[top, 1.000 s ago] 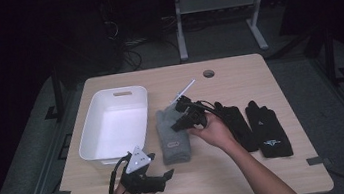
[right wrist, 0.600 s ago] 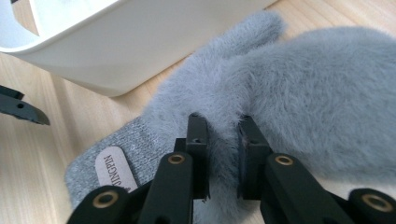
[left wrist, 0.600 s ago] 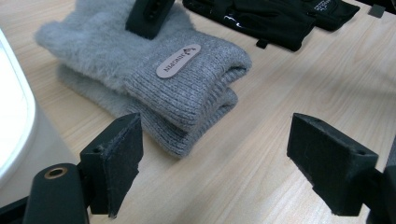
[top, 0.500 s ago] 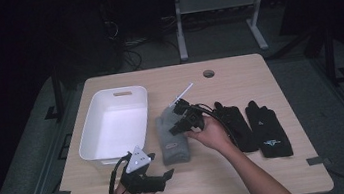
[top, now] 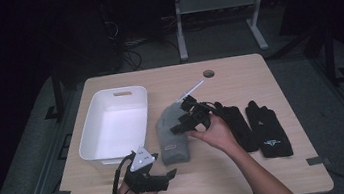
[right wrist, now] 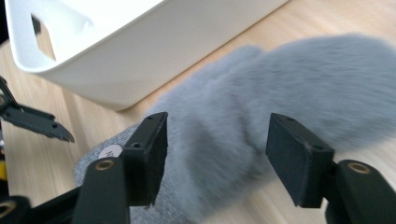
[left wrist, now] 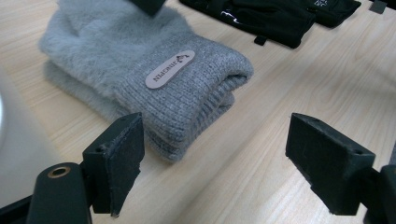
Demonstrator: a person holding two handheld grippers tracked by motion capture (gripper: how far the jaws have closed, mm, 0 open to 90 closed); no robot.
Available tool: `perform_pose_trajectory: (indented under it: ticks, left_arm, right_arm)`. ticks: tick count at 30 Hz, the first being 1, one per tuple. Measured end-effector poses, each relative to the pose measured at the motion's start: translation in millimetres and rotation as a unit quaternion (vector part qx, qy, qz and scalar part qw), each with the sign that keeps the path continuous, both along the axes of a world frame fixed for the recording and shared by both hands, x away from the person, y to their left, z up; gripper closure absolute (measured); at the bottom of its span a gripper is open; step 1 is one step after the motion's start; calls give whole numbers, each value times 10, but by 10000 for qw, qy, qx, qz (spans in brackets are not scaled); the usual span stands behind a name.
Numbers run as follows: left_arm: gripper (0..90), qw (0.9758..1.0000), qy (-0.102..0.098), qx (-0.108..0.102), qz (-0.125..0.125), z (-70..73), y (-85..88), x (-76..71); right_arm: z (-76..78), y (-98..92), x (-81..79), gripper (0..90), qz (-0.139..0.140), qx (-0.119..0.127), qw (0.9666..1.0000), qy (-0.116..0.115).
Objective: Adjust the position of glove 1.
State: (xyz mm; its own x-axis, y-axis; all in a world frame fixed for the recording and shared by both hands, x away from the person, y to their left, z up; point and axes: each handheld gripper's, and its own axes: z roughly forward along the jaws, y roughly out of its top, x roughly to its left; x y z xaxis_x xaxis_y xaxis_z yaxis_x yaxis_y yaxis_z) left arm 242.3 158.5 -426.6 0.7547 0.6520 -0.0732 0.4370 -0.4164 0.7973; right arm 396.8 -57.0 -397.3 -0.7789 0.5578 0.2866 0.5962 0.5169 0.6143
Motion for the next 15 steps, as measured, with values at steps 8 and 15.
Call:
perform_pose_trajectory:
  ticks: [8,15]
  left_arm:
    - [210,9999,38,-92,20,25,-68,40]
    - [227,9998,60,-207,15,90,-100,112]
  right_arm:
    - [-42,-332,170,332,-520,368,9973,378]
    - [-140,-380,356,305,-605,528,9940,742]
